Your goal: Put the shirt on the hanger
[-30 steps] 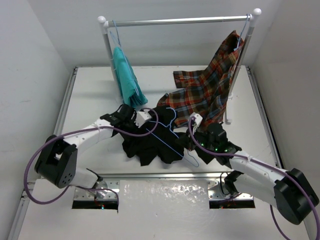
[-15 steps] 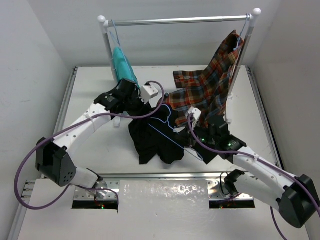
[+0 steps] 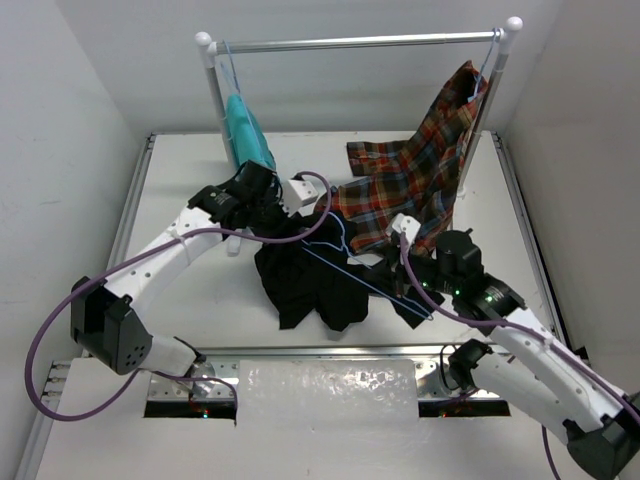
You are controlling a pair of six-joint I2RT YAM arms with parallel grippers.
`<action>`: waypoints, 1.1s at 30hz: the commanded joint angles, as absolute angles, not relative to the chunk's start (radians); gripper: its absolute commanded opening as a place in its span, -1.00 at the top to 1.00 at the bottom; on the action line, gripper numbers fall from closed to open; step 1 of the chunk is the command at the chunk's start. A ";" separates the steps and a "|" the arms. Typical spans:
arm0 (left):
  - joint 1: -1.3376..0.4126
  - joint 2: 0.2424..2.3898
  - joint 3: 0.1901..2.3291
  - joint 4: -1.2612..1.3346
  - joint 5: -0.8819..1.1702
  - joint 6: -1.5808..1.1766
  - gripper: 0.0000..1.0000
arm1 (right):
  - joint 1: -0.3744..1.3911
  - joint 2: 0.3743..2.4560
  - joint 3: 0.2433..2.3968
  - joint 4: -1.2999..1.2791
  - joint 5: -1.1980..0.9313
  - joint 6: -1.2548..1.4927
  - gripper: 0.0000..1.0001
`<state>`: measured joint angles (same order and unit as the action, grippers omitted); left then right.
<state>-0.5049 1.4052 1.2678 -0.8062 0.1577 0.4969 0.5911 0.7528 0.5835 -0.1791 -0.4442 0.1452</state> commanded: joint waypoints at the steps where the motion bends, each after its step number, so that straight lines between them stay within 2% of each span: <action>1: -0.512 1.364 1.253 -0.781 0.108 0.499 1.00 | 0.589 0.692 0.663 -0.374 -0.399 0.109 1.00; 6: -0.518 1.379 1.256 -0.742 0.026 0.457 1.00 | 0.589 0.664 0.732 -0.469 -0.387 0.103 1.00; 12: -0.528 1.411 1.279 -0.769 0.006 0.460 1.00 | 0.589 0.673 0.776 -0.422 -0.439 0.144 1.00; 21: -0.529 1.384 1.278 -0.779 0.043 0.460 1.00 | 0.589 0.703 0.726 -0.123 -0.523 0.268 1.00; 25: -0.529 1.358 1.259 -0.781 0.098 0.463 1.00 | 0.591 0.710 0.672 0.029 -0.476 0.285 1.00; 33: -0.528 1.321 1.236 -0.778 0.134 0.465 1.00 | 0.589 0.733 0.581 0.107 -0.345 0.247 1.00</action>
<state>-0.5182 1.3605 1.2446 -0.7975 0.1070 0.4656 0.5911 0.7353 0.5953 0.0032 -0.4129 0.2626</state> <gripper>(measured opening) 0.008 0.002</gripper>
